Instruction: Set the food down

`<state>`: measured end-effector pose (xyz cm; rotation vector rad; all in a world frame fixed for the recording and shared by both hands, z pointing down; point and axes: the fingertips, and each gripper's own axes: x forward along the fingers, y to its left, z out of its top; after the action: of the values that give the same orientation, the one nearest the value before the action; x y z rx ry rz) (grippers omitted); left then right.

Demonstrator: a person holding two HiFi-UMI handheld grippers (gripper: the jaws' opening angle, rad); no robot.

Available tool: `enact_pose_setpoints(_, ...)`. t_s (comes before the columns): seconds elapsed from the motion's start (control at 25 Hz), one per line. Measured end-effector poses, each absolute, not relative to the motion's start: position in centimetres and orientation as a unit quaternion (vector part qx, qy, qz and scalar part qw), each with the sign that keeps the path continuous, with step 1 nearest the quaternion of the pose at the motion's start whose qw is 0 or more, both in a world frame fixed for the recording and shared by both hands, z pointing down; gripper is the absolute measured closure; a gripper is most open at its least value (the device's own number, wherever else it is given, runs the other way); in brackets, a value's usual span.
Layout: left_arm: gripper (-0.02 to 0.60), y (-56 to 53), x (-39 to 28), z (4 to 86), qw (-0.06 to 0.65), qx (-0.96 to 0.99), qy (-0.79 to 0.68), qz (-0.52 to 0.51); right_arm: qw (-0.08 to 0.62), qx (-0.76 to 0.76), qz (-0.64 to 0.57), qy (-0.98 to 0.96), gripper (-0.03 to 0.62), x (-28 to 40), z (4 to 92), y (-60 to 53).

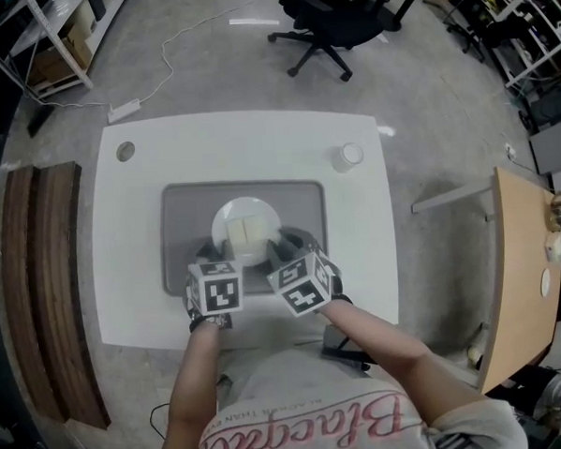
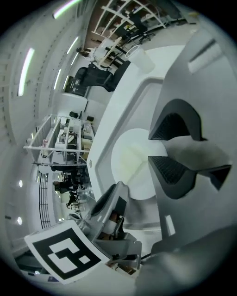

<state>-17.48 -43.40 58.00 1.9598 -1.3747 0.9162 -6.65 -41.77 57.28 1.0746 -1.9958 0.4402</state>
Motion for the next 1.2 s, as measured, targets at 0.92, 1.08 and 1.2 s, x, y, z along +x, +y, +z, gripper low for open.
enact_pose_setpoints(0.92, 0.581, -41.5, -18.2, 40.5, 0.078, 0.773, -0.61, 0.155, 0.204, 0.398, 0.065, -0.892, 0.592, -6.4, 40.5, -38.5)
enact_pose_setpoints(1.08, 0.58, -40.9, -17.6, 37.0, 0.037, 0.784, -0.608, 0.116, 0.145, 0.427, 0.034, -0.892, 0.592, -5.2, 37.2, -38.3)
enact_pose_setpoints(1.2, 0.58, -40.6, -17.4, 35.3, 0.019, 0.789, -0.605, 0.099, 0.123, 0.444, 0.014, -0.887, 0.592, -4.9, 35.6, -38.4)
